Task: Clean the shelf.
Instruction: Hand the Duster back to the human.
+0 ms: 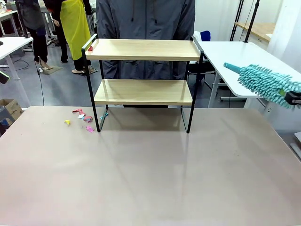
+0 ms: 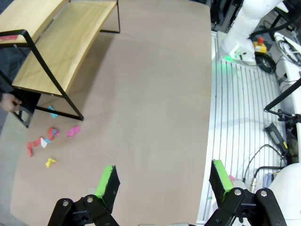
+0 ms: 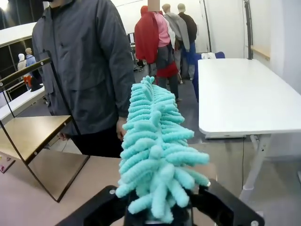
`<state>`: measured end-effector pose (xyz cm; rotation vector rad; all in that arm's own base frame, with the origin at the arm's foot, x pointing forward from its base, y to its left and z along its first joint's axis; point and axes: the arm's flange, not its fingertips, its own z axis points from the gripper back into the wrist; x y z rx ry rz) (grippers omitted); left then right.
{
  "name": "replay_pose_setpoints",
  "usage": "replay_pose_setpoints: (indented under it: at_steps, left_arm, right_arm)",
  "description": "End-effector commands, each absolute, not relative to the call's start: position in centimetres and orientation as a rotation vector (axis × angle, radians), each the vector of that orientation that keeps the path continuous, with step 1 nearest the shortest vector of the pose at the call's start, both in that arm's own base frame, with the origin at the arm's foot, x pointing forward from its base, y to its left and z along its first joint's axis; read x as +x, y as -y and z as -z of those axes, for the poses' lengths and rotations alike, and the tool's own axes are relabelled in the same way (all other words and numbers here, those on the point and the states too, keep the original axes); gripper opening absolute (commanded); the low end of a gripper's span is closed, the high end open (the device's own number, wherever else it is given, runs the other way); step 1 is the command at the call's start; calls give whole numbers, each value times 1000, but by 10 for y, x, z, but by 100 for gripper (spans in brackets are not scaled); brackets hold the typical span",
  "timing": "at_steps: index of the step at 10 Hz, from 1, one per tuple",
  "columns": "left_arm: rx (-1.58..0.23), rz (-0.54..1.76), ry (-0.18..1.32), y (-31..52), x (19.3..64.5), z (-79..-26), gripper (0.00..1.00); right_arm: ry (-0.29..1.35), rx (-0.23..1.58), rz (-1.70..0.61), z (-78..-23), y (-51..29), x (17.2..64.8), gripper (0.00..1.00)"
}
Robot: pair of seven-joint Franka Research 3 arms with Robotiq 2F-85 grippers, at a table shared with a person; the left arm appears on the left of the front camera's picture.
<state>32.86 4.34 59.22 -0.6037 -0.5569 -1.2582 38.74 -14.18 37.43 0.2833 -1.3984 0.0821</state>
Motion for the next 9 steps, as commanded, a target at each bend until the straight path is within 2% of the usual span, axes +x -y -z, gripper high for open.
replay_pose_setpoints:
  at_steps: [1,9]
  left_arm:
    - [-624,1249,568,-42,328,-594,100]
    - [-624,1249,568,-42,328,-594,100]
  right_arm:
    - [1401,291,-85,-383,142,386,17]
    - [1401,291,-85,-383,142,386,17]
